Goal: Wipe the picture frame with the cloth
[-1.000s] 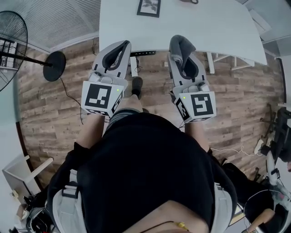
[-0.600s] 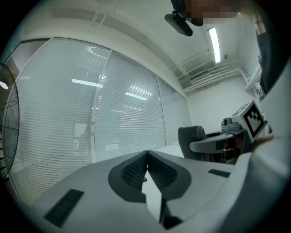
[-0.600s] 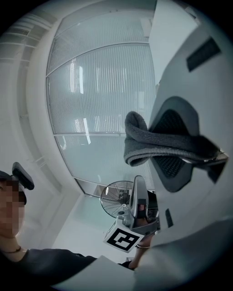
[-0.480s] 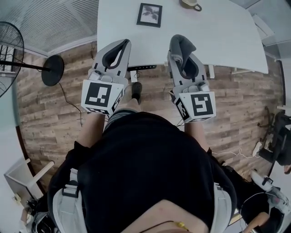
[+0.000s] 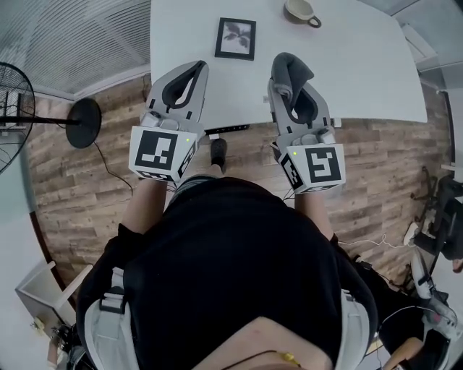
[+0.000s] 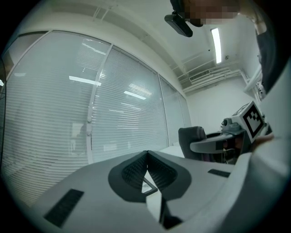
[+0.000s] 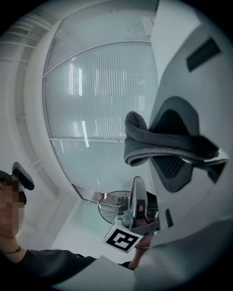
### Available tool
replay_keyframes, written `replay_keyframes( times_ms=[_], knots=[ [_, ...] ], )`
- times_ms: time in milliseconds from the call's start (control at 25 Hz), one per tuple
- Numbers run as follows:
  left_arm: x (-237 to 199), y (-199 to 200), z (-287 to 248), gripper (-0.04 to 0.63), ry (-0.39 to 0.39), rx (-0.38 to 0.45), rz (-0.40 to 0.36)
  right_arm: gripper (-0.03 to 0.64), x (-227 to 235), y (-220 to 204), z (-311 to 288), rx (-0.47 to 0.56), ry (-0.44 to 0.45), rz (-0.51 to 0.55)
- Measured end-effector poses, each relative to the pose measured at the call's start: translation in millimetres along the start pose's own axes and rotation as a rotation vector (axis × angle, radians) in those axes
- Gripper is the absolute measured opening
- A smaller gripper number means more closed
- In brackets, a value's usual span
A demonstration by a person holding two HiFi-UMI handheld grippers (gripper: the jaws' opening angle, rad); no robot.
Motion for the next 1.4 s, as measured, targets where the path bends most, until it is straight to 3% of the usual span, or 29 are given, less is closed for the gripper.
replay_keyframes(
  times_ms=[840,1400],
  knots=[
    [-61.5,-10.7,-62.4,0.012,-0.073,-0.001,0.0,0.101,31.8,-0.7,-74.8,-0.007,-0.086,0.033],
    [-66.9,-25.5,-82.0,0.012,-0.104,-0.029,0.0,0.101,52.1,-15.7,-87.1,-0.03,-0.131,0.011]
  ],
)
Point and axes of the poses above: the fingertips, and each gripper's own axes: z backward along the fingers, x to its right, y out of its top, the point moved 5 cm from there along z, backward along the fingers, and after that the axes turned 1 degree about y, right-handed, at the moved point
